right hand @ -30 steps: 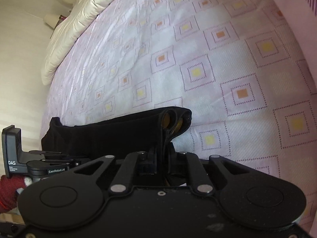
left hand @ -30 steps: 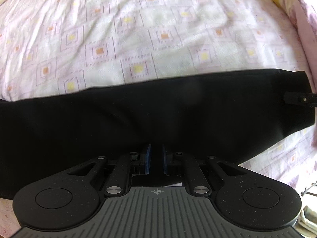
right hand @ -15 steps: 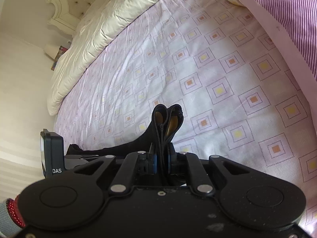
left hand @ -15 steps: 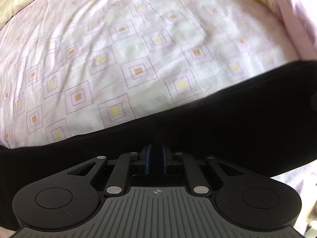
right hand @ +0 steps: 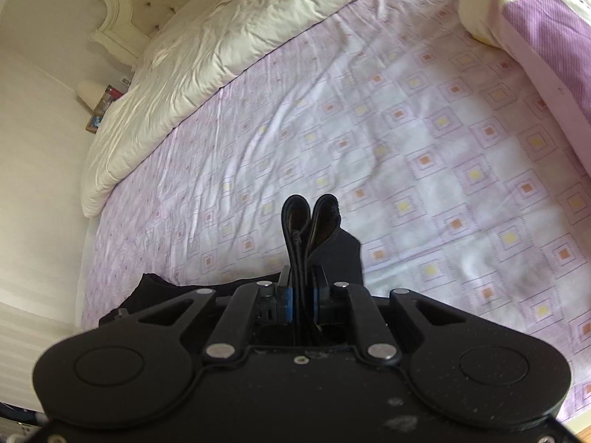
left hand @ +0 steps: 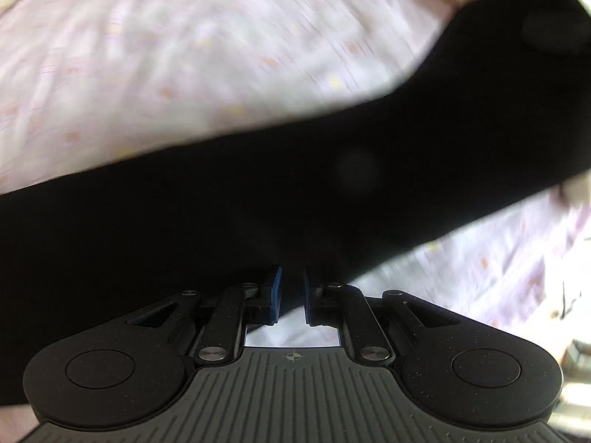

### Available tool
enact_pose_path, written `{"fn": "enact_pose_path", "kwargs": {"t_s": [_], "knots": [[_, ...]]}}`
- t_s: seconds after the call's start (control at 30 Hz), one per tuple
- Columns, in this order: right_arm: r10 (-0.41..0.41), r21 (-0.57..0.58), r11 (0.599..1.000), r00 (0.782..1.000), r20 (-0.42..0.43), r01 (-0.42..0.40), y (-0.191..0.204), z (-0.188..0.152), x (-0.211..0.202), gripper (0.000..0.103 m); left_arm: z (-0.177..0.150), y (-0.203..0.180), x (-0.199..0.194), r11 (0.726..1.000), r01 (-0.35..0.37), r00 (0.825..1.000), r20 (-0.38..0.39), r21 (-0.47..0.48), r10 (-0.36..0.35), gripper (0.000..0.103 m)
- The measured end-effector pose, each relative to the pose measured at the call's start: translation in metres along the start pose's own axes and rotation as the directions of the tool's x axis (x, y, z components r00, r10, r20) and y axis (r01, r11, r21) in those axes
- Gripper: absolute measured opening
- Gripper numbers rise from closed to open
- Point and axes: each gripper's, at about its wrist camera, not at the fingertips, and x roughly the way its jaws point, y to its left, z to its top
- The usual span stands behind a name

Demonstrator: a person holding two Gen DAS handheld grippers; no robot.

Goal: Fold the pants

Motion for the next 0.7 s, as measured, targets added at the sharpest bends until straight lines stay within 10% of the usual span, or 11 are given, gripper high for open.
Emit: {"fn": "enact_pose_path", "kwargs": {"t_s": [0.37,0.7], "knots": [[0.084,-0.106,0.990,0.992,-0.090,-0.093,0.162,-0.062,0.083,0.011,-0.070,0.167,-0.093,0.945,-0.091,0.985,0.109,-0.313,0.131,0.012],[-0.109,-0.284,0.957,0.982,-0.157,0.061,0.230,-0.141,0.200,0.016,-0.115,0.247,-0.121,0.911,-0.146,0.981,0.059,-0.386,0.182,0.012]]}}
